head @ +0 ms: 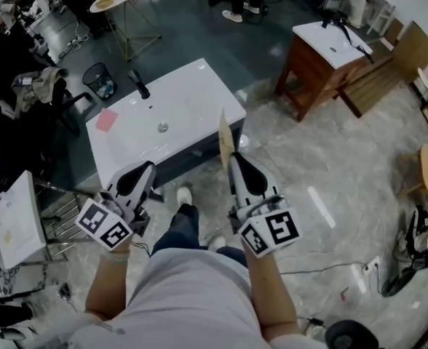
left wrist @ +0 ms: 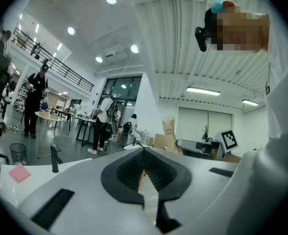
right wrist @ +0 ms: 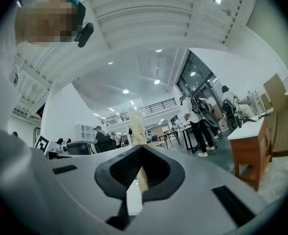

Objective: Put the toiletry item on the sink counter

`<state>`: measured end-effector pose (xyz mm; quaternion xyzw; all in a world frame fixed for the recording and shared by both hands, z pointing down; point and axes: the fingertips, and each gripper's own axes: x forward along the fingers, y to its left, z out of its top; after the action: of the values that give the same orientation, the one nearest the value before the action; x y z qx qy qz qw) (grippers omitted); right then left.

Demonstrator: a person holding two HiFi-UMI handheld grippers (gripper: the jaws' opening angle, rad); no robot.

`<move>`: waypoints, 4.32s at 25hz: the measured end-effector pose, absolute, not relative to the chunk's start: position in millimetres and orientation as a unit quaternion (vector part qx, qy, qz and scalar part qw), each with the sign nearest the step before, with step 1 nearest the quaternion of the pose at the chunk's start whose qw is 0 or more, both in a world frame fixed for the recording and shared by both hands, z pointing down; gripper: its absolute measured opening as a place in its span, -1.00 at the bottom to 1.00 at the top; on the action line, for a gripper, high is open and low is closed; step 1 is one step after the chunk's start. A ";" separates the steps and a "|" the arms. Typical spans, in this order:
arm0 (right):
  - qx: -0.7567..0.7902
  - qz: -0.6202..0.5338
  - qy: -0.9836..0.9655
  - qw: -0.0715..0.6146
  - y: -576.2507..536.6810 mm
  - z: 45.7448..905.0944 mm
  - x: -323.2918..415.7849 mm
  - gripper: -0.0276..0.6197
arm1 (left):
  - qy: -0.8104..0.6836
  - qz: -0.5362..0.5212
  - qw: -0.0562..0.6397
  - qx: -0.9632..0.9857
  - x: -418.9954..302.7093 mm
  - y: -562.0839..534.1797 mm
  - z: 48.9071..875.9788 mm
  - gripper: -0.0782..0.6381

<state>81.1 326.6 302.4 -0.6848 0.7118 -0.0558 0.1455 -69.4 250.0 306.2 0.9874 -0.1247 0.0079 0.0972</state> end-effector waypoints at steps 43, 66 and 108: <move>-0.727 -0.183 0.658 0.071 -70.7 393.7 206.3 -0.85 | -0.068 0.037 0.205 0.976 39.4 -115.0 387.4 -0.73; -0.635 -0.321 0.702 -0.042 -184.4 536.6 291.7 -0.85 | -0.240 0.075 0.237 0.938 90.8 -169.8 437.4 -0.73; -0.587 -0.435 0.676 -0.097 -237.8 656.7 307.3 -0.84 | -0.336 0.096 0.295 0.889 74.5 -151.5 505.1 -0.73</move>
<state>307.3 -237.8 656.7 -0.5874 0.6755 -0.4351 -0.0968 74.5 -151.5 505.1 0.8893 -0.3362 0.0960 0.2948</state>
